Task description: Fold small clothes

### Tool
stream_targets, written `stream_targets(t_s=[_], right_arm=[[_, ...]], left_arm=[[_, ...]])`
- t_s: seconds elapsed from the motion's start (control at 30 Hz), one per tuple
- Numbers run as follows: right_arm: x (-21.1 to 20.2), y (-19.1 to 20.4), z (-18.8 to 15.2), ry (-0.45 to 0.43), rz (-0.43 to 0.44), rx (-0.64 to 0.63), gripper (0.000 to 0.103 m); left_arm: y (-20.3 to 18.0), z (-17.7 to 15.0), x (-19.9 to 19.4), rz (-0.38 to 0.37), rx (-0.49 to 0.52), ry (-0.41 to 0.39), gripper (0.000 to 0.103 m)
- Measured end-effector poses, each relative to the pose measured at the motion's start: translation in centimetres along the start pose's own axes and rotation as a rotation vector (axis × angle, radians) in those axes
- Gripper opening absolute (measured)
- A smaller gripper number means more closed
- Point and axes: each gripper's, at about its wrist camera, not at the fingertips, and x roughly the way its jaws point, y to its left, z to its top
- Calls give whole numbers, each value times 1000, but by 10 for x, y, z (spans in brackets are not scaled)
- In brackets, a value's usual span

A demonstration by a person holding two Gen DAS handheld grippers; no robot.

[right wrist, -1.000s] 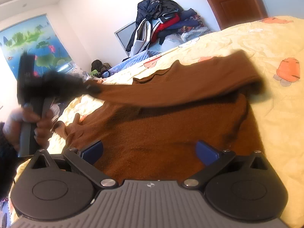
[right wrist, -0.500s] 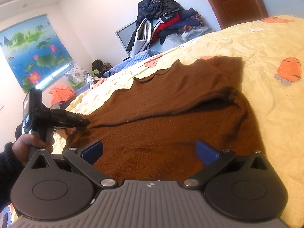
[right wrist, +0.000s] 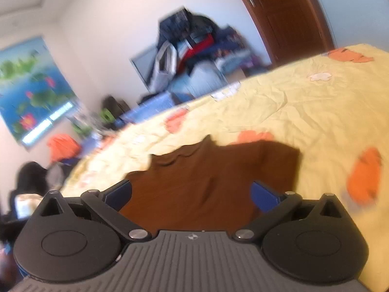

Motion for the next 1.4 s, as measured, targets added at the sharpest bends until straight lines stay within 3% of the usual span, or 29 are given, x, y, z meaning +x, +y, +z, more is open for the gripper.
stream_targets(t_s=[0.07, 0.13, 0.2, 0.23, 0.3, 0.47, 0.63, 0.73, 0.83, 0.93, 1.0, 1.07, 1.17, 1.2, 1.4], right_arm=[[37, 2, 5, 77, -52, -72, 103], [68, 2, -4, 172, -156, -172, 103], [77, 2, -23, 167, -275, -366, 103], [74, -2, -31, 132, -265, -421, 103], [62, -18, -30, 97, -226, -352, 103], [67, -11, -34, 103, -266, -398, 103], [65, -13, -31, 95, -259, -393, 103], [65, -11, -30, 94, -263, -395, 103], [65, -11, -30, 92, -264, -395, 103], [66, -10, -30, 91, -266, -395, 103], [66, -11, -29, 91, -266, -395, 103], [66, -10, -30, 90, -269, -396, 103], [67, -10, -30, 90, -270, -395, 103], [67, -10, -30, 89, -271, -395, 103], [67, -10, -29, 88, -271, -394, 103]], left_arm=[[-14, -6, 30, -13, 18, 64, 87], [-15, -17, 59, 23, 14, 135, 87], [-10, -30, 64, 56, 59, 104, 88], [-5, -34, 62, 40, 75, 91, 88], [5, -35, 59, 11, 86, 92, 88], [15, -35, 45, -13, 55, 56, 88], [80, -36, -16, -13, -161, -124, 89], [151, -25, -35, 103, -314, -180, 89], [248, -24, -46, 175, -653, -219, 89], [337, -50, -51, 123, -1085, -303, 89], [371, -67, -50, 86, -1269, -342, 89], [386, -76, -45, 40, -1342, -370, 89], [391, -84, -32, 44, -1396, -384, 88], [391, -82, -29, 54, -1386, -392, 83], [394, -65, -16, 62, -1355, -368, 83]])
